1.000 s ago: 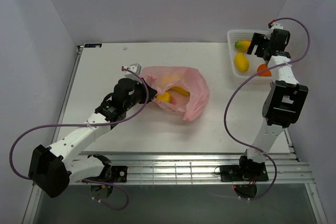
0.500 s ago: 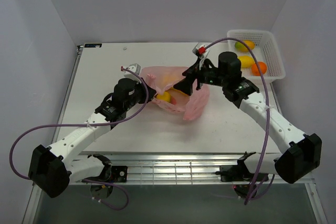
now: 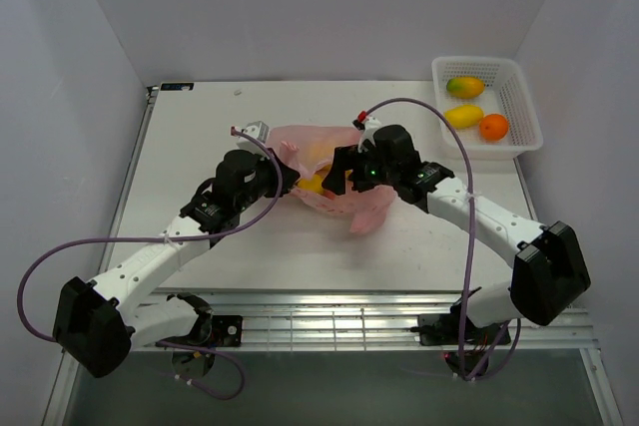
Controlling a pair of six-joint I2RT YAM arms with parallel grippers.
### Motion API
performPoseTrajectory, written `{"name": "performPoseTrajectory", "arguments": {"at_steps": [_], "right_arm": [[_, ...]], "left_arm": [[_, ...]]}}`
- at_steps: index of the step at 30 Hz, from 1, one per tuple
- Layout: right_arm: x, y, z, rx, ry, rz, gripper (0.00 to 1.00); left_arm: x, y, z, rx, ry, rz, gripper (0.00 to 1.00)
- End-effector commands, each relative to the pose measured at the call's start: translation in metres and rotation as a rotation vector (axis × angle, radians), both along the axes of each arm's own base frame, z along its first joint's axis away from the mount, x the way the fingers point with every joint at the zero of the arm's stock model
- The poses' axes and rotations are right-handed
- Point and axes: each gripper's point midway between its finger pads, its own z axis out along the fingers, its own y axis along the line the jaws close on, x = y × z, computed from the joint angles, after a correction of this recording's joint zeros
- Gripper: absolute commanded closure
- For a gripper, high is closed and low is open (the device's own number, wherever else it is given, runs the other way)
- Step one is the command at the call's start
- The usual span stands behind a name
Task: Take the fake fruits out of the plastic bag
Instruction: Take out the fake fruit from the plastic bag.
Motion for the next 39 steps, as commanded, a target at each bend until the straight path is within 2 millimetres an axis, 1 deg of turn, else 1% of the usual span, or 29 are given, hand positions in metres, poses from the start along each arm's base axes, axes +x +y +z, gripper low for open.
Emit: {"name": "performPoseTrajectory", "arguments": {"at_steps": [1, 3, 4, 5, 7, 8, 10, 11, 12, 14, 15, 17, 18, 20, 21, 23, 24, 25, 26, 27, 29, 30, 32, 33, 34, 36, 37, 38, 39], "right_arm": [[0.027, 0.0, 0.003, -0.017, -0.008, -0.178, 0.1], [0.034, 0.003, -0.004, -0.026, 0.002, -0.21, 0.1], [0.043, -0.003, -0.009, -0.052, -0.006, -0.272, 0.1], [0.046, -0.004, -0.012, -0.069, -0.006, -0.29, 0.1], [0.05, -0.006, -0.026, -0.103, 0.001, -0.319, 0.1], [0.048, -0.002, -0.03, -0.106, -0.001, -0.305, 0.1], [0.05, 0.009, -0.037, -0.095, -0.039, -0.282, 0.1], [0.048, 0.019, -0.036, -0.082, -0.074, -0.259, 0.1], [0.051, 0.03, -0.031, -0.041, -0.11, -0.234, 0.1], [0.047, 0.044, -0.034, -0.021, -0.13, -0.195, 0.1], [0.051, 0.047, -0.041, -0.032, -0.131, -0.202, 0.1], [0.054, 0.055, -0.044, -0.042, -0.138, -0.209, 0.1], [0.056, 0.057, -0.055, -0.061, -0.124, -0.218, 0.1], [0.058, 0.058, -0.061, -0.074, -0.118, -0.236, 0.1], [0.059, 0.058, -0.069, -0.088, -0.114, -0.245, 0.1], [0.064, 0.054, -0.077, -0.118, -0.135, -0.289, 0.1], [0.062, 0.052, -0.089, -0.137, -0.127, -0.289, 0.1], [0.062, 0.053, -0.095, -0.136, -0.125, -0.285, 0.1], [0.065, 0.058, -0.089, -0.094, -0.155, -0.282, 0.1], [0.066, 0.054, -0.1, -0.112, -0.157, -0.297, 0.1], [0.07, 0.054, -0.101, -0.11, -0.175, -0.316, 0.1], [0.076, 0.053, -0.099, -0.099, -0.196, -0.339, 0.1], [0.077, 0.052, -0.1, -0.087, -0.22, -0.355, 0.1], [0.081, 0.052, -0.095, -0.067, -0.245, -0.379, 0.1], [0.083, 0.053, -0.095, -0.064, -0.251, -0.386, 0.1], [0.087, 0.053, -0.105, -0.104, -0.246, -0.396, 0.1], [0.089, 0.058, -0.104, -0.103, -0.251, -0.392, 0.1], [0.09, 0.059, -0.11, -0.118, -0.25, -0.385, 0.1], [0.091, 0.06, -0.111, -0.119, -0.251, -0.385, 0.1]], "left_arm": [[-0.004, -0.006, 0.012, -0.031, -0.027, -0.027, 1.0], [-0.004, -0.006, 0.013, -0.034, -0.028, -0.028, 1.0], [-0.004, -0.007, 0.011, -0.031, -0.027, -0.03, 1.0], [-0.008, -0.011, 0.011, -0.04, -0.019, -0.059, 1.0], [-0.008, -0.013, 0.009, -0.041, -0.014, -0.063, 1.0], [-0.009, -0.014, 0.008, -0.041, -0.01, -0.066, 1.0], [-0.008, -0.014, 0.007, -0.039, -0.008, -0.067, 1.0], [-0.008, -0.015, 0.006, -0.039, -0.006, -0.07, 1.0], [-0.008, -0.016, 0.006, -0.039, -0.006, -0.071, 1.0], [-0.009, -0.018, 0.004, -0.038, 0.001, -0.078, 1.0], [-0.009, -0.019, 0.005, -0.04, 0.001, -0.081, 1.0], [-0.009, -0.02, 0.006, -0.041, 0.002, -0.087, 1.0], [-0.01, -0.021, 0.006, -0.042, 0.001, -0.09, 1.0], [-0.011, -0.021, 0.007, -0.043, 0.0, -0.093, 1.0], [-0.011, -0.021, 0.007, -0.044, -0.002, -0.092, 1.0], [-0.012, -0.021, 0.006, -0.044, 0.0, -0.093, 1.0], [-0.012, -0.02, 0.006, -0.045, 0.001, -0.092, 1.0], [-0.013, -0.021, 0.006, -0.046, 0.002, -0.095, 1.0], [-0.013, -0.021, 0.006, -0.045, 0.001, -0.099, 1.0], [-0.014, -0.021, 0.006, -0.047, 0.002, -0.1, 1.0], [-0.015, -0.023, 0.006, -0.05, 0.004, -0.111, 1.0], [-0.016, -0.024, 0.006, -0.051, 0.005, -0.114, 1.0], [-0.017, -0.025, 0.007, -0.052, 0.004, -0.124, 1.0], [-0.017, -0.026, 0.008, -0.053, 0.003, -0.127, 1.0], [-0.018, -0.026, 0.007, -0.054, 0.006, -0.129, 1.0], [-0.019, -0.028, 0.008, -0.057, 0.002, -0.14, 1.0], [-0.02, -0.029, 0.009, -0.06, 0.001, -0.143, 1.0], [-0.02, -0.029, 0.01, -0.062, 0.0, -0.151, 1.0], [-0.021, -0.03, 0.009, -0.063, 0.001, -0.155, 1.0]]}}
